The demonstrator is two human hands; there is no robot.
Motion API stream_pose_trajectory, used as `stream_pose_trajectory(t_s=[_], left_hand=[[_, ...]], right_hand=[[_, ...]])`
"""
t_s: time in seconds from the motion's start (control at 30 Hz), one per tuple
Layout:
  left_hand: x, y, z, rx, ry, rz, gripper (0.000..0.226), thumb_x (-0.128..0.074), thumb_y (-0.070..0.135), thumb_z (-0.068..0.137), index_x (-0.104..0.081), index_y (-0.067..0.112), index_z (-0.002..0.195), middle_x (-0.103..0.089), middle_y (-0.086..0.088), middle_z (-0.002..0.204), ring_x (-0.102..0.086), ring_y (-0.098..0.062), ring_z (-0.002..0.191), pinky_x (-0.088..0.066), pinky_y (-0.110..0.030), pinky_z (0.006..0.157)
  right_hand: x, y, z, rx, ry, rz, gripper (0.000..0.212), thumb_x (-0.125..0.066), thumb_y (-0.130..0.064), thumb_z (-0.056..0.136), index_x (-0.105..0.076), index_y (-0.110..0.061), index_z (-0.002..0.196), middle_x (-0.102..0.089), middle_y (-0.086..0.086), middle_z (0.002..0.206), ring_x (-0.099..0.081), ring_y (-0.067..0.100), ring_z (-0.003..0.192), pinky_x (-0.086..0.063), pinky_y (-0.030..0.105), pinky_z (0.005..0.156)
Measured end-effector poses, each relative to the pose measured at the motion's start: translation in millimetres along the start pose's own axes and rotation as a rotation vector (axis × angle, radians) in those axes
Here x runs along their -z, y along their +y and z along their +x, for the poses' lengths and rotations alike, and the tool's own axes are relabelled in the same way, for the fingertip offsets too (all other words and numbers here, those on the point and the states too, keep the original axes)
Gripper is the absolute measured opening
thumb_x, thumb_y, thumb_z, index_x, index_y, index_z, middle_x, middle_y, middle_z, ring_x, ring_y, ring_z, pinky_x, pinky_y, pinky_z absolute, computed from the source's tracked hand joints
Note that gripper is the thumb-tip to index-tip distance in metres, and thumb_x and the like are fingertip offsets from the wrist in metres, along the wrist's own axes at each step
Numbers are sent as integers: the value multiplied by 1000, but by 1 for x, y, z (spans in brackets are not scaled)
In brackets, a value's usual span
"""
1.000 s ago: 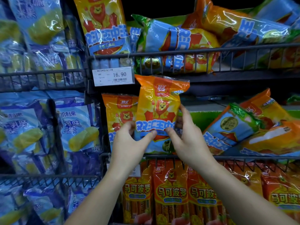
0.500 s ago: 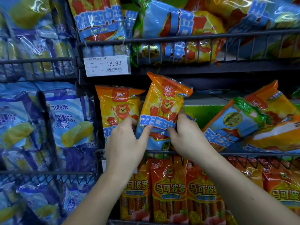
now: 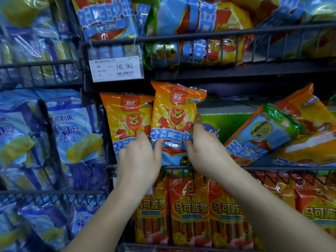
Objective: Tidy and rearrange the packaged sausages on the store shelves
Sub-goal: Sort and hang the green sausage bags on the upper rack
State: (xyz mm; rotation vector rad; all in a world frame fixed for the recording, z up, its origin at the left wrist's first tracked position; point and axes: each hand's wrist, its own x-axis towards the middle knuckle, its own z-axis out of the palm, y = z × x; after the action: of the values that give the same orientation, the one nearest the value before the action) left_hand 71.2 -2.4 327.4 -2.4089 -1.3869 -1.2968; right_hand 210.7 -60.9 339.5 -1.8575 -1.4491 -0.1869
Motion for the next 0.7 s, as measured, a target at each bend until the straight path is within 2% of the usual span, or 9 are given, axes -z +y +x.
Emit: stream_pose_trajectory(t_s=[0.1,0.23,0.3,0.37,0.47,0.53,0.7], left_hand=[[-2,-1,-3,29,-40,29,39,-34,53,99,-42,15,95,-50,2,72,-58,-30,70,-28,-34,50],[-9,1,-14,29,-71,142,45,-27,54,101,-44,15,116,-65,-2,88,-67,-29,85,-31,-34,53],[-11,-1,-12,42,-87,107,46,-29,54,101,-46,14,114,-61,-1,83,-65,-29,83,-33,-34,55],[-8,-4,-6,61,-116,12,46,-37,55,99,-50,11,102,-54,2,75,-60,-26,73,-33,-33,52],[-3,-6,-1,49,-100,-67,45,-48,53,95,-48,13,73,-51,0,58,-51,-16,53,-26,-30,44],[-1,-6,-2,37,-74,-42,46,-50,55,93,-47,17,68,-51,1,55,-52,-15,50,-28,-29,42],[6,-4,-6,66,40,-64,34,-55,53,91,-49,20,96,-59,6,74,-57,-18,66,-42,-32,53]], right_hand=[[2,0,-1,2,-2,-68,78,-48,-21,101,8,-11,155,-64,11,101,-65,25,87,-56,39,74],[3,-2,-7,23,-15,-207,83,-50,-14,99,12,-8,154,-62,11,96,-62,22,79,-42,28,59],[1,-3,-6,19,-22,-241,83,-50,-13,99,12,-8,154,-60,9,91,-61,21,75,-40,26,52],[1,-4,-4,11,-35,-249,82,-50,-14,99,11,-7,154,-59,9,87,-60,21,72,-39,25,49],[3,-4,-6,22,-33,-191,80,-50,-17,100,7,-7,155,-62,11,93,-62,22,77,-41,26,55],[3,-3,-10,47,2,-157,77,-51,-20,99,0,-7,155,-62,12,102,-63,24,86,-42,27,62],[9,-2,-23,193,168,-31,68,-57,-25,96,-22,-10,152,-54,8,132,-57,25,115,-49,34,89]])
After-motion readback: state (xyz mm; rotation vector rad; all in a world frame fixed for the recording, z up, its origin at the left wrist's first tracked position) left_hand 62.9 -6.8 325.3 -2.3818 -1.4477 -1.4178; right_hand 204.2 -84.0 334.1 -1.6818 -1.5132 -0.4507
